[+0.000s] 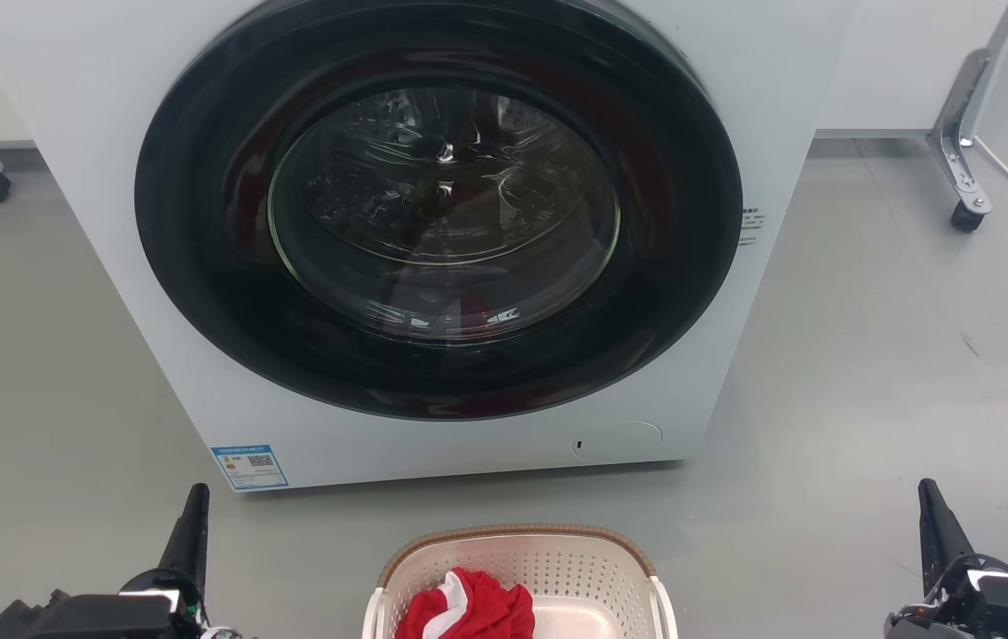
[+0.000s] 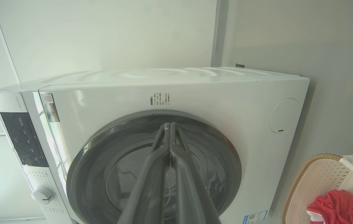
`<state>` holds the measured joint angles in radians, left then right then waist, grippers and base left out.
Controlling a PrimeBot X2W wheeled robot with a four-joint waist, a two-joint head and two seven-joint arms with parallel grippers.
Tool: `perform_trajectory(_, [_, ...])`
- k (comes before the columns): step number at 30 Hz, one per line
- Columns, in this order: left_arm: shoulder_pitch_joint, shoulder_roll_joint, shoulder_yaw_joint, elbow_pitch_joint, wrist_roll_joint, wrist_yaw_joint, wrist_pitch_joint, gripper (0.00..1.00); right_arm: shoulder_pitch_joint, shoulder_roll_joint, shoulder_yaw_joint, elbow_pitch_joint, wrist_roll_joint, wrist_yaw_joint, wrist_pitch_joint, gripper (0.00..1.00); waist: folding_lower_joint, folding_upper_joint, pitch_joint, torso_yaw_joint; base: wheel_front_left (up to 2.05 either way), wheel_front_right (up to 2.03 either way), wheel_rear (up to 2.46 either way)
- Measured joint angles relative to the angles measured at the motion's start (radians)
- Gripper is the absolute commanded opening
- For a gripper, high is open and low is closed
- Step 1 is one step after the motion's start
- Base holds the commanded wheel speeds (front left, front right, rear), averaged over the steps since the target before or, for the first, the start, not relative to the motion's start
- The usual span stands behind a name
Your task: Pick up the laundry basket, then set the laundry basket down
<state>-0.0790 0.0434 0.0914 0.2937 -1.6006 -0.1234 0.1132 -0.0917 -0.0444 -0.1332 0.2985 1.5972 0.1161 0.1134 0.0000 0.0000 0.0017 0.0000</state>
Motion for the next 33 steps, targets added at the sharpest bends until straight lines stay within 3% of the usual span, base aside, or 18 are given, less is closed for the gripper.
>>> perform_trajectory(33, [0.0, 0.0, 0.0, 0.002, 0.0, 0.0, 0.0, 0.0, 0.0, 0.0, 0.0, 0.0, 0.002, 0.004, 0.0, 0.0, 0.0, 0.0001, 0.0, 0.0, 0.0, 0.0, 0.0])
